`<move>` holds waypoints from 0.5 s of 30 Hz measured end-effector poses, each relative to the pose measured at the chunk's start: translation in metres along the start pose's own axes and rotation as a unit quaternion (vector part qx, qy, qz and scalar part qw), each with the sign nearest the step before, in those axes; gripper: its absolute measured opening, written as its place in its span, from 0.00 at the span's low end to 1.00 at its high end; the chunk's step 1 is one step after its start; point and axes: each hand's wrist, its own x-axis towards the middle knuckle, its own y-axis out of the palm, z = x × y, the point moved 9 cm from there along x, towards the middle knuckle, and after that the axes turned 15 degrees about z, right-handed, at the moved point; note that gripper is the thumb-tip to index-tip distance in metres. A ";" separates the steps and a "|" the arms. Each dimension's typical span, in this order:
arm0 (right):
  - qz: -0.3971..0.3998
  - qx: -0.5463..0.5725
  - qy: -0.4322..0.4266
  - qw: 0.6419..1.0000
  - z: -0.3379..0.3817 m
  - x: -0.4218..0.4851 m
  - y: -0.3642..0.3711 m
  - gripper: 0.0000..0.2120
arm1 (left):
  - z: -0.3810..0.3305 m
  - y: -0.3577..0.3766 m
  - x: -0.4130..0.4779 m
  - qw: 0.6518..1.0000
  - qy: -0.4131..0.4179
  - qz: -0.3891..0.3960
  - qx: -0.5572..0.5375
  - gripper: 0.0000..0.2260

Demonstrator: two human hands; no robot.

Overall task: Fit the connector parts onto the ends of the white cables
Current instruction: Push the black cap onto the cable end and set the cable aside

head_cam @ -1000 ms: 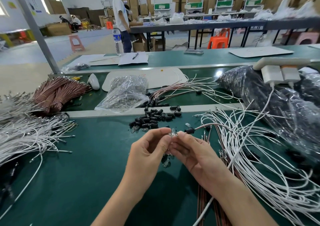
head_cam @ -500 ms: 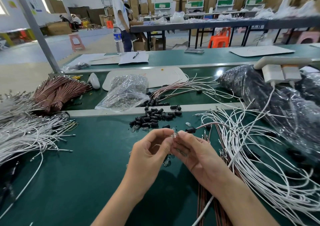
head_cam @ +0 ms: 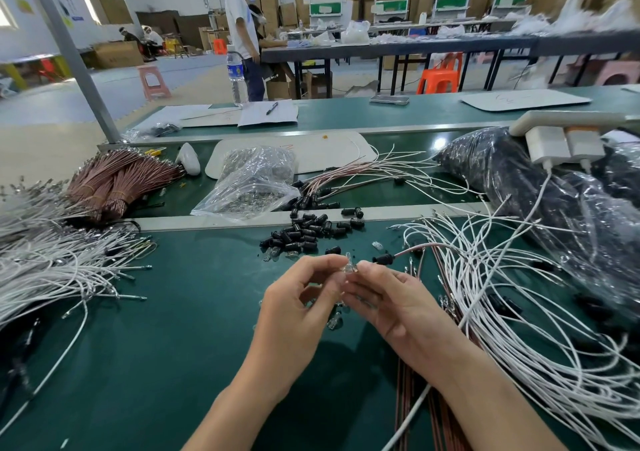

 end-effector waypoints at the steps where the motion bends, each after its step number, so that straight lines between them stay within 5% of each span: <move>1: 0.001 0.000 0.001 1.000 0.000 0.000 0.000 0.07 | 0.000 0.000 0.000 1.000 0.001 0.001 0.002 0.09; 15: 0.001 -0.003 -0.031 1.000 -0.003 0.001 -0.003 0.10 | -0.006 0.000 -0.002 0.997 0.047 -0.012 0.055 0.13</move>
